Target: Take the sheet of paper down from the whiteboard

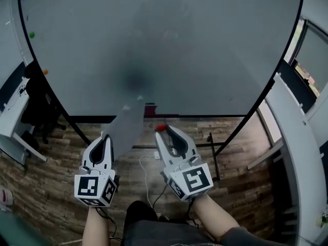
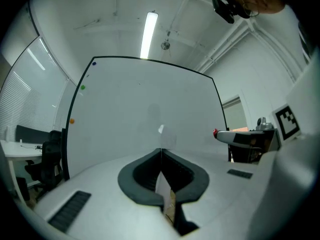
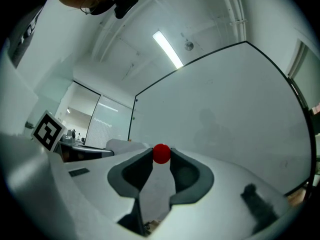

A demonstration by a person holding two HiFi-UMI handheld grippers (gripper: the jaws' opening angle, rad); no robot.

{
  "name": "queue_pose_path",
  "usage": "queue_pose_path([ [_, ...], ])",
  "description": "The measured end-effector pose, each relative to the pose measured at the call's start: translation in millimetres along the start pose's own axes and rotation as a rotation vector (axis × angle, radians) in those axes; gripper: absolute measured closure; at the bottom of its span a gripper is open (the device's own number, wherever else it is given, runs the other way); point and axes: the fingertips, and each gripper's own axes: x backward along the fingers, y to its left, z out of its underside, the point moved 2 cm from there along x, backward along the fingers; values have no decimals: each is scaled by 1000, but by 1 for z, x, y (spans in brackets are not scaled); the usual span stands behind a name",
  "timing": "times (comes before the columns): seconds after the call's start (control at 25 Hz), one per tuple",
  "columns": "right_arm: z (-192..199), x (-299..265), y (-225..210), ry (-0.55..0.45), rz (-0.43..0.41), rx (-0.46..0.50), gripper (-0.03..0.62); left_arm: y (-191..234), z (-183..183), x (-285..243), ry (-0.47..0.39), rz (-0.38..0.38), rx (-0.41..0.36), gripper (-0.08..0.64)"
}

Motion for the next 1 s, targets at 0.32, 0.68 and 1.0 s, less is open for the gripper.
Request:
queue_pose_path([
  [0.32,-10,42,9,3,-10,68,480,-34,16,24,27,8,31,548],
  [0.68,6,59,15,56,15,-13,480,-51,20,48,28,29,36,548],
  [1.0,18,82,54,97,22,6,480,-41,34,94,59,23,44,548],
])
